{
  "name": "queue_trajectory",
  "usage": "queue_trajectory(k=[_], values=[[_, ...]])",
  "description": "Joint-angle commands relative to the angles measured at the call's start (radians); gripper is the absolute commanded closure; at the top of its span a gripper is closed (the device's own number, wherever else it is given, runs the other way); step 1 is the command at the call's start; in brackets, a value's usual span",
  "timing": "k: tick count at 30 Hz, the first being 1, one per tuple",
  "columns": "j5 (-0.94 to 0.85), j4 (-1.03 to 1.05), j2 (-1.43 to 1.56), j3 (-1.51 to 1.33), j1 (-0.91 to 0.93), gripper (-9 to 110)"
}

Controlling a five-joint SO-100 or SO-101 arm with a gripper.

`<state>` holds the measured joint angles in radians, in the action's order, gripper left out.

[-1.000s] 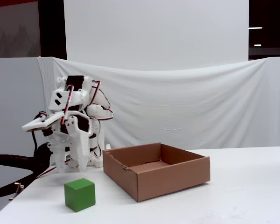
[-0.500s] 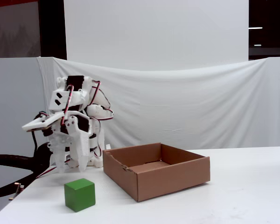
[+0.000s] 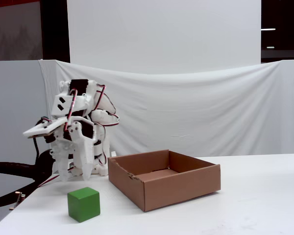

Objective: Grasp a green cube and put it in a box.

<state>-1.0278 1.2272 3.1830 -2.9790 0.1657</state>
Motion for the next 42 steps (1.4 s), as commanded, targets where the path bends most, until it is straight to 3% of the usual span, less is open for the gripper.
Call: queue_trajectory(k=[1,14,30,42], values=[[0.006,0.006,0.002,0.006,0.014,78],[0.000,-0.081,-0.071,0.021,-0.002,77],[-0.011,-0.258,-0.782,0.523,-0.044,75],[-0.298,-0.419,-1.072,0.652,-0.135,73]])
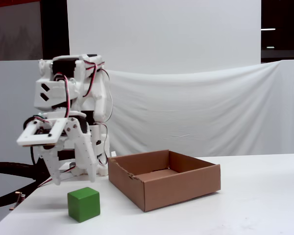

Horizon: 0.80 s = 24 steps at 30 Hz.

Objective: Grasp a green cube and put it in a box.

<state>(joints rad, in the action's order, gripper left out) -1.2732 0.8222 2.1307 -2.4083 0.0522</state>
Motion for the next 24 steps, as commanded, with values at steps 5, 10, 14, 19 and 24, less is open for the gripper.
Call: queue_trajectory(k=[5,10,14,19,24], values=[[-0.140,0.006,-0.112,0.161,-0.069,72],[-0.253,-0.005,-0.170,0.178,-0.074,72],[-0.310,-0.003,-0.213,0.195,-0.083,72],[-0.396,-0.011,-0.259,0.219,-0.089,72],[-0.436,-0.035,-0.308,0.275,-0.103,72]])
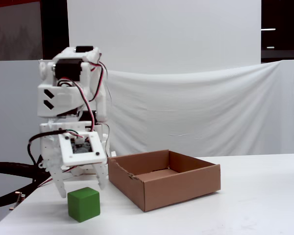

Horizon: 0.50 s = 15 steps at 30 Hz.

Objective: Grasp a green cube and put it in a box.

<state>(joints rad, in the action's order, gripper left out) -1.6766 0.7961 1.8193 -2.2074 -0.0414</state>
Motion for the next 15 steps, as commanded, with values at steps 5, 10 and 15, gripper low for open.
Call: queue_trajectory(k=[5,10,15], values=[[-0.048,-0.026,-0.041,0.124,-0.008,72],[-0.057,-0.072,-0.072,0.133,-0.012,72],[-0.057,-0.086,-0.103,0.152,-0.026,72]])
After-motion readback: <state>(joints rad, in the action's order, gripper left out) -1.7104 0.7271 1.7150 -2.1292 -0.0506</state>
